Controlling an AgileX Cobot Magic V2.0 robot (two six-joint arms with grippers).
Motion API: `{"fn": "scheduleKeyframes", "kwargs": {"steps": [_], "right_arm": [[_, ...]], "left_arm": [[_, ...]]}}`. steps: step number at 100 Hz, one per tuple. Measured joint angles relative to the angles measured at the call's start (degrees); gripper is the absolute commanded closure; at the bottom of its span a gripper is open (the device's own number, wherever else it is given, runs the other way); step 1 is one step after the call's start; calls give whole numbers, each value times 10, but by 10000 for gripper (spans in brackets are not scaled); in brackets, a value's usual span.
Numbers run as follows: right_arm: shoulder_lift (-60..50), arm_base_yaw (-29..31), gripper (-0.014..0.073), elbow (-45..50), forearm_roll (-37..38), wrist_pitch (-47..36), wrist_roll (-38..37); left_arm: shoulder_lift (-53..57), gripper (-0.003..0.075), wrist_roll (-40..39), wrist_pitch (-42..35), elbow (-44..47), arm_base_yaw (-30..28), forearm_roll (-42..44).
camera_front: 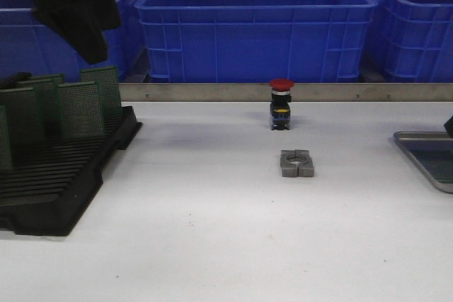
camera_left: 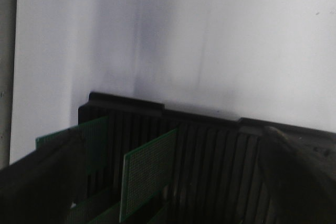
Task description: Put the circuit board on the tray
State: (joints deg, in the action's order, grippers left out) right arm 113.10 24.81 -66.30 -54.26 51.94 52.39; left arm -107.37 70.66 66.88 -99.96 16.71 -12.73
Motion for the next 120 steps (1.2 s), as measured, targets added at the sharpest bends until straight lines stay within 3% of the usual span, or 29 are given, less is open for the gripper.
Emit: {"fn": "scheduleKeyframes", "kwargs": {"steps": [39,83,120], "right_arm": [[0,0,44,0,0,0,0],[0,0,44,0,0,0,0],[0,0,44,0,0,0,0]], "left_arm": [[-68,99,33,-35,0,-62,18],[-98,99,52,-62,0,-62,19],[-132,103,53,-38,0,-62,19]]}}
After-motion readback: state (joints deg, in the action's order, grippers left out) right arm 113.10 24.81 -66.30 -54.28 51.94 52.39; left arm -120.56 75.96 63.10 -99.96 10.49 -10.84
